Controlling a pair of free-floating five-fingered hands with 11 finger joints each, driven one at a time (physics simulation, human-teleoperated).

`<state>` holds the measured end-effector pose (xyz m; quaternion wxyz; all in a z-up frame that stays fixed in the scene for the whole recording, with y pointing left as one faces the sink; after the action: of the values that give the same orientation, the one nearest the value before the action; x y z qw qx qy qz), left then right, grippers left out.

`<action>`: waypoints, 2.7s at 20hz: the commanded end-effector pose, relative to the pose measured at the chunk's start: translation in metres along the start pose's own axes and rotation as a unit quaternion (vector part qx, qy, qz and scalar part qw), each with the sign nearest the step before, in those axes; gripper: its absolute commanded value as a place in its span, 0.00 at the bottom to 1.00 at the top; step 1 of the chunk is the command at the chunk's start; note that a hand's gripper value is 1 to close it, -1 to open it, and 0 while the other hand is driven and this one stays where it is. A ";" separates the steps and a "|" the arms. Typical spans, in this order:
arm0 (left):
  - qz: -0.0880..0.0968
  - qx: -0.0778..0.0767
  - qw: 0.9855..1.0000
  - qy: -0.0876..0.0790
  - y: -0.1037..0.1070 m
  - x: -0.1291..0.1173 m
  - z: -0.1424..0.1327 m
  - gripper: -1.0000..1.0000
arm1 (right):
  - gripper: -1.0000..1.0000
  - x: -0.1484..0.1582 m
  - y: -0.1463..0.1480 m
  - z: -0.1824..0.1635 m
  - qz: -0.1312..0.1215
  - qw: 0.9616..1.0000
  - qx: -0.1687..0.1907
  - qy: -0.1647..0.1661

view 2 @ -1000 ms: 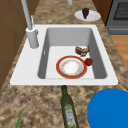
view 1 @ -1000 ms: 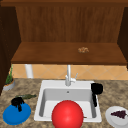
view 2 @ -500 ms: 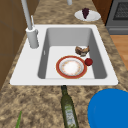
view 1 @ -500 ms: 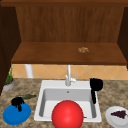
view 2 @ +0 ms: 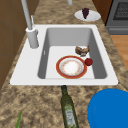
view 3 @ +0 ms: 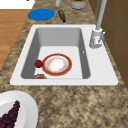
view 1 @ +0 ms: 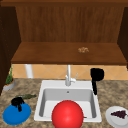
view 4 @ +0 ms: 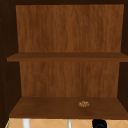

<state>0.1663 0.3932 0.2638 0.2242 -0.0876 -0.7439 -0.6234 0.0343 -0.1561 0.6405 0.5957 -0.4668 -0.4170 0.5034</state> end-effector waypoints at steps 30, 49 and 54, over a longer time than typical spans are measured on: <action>0.000 0.000 1.000 0.000 0.000 0.000 0.000 0.50 | 0.00 0.059 -0.141 -0.162 -0.001 0.997 -0.007 -0.072; 0.000 0.000 1.000 0.000 0.000 0.000 0.000 0.50 | 0.00 0.075 -0.095 -0.331 -0.004 0.997 -0.007 -0.073; 0.000 0.000 1.000 0.000 0.000 0.000 0.000 0.50 | 0.00 0.074 -0.082 -0.377 -0.004 0.997 -0.003 -0.073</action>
<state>0.1663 0.3932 0.2638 0.2242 -0.0876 -0.7439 -0.6234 0.4044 -0.1347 0.6527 0.5672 -0.4349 -0.4617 0.5252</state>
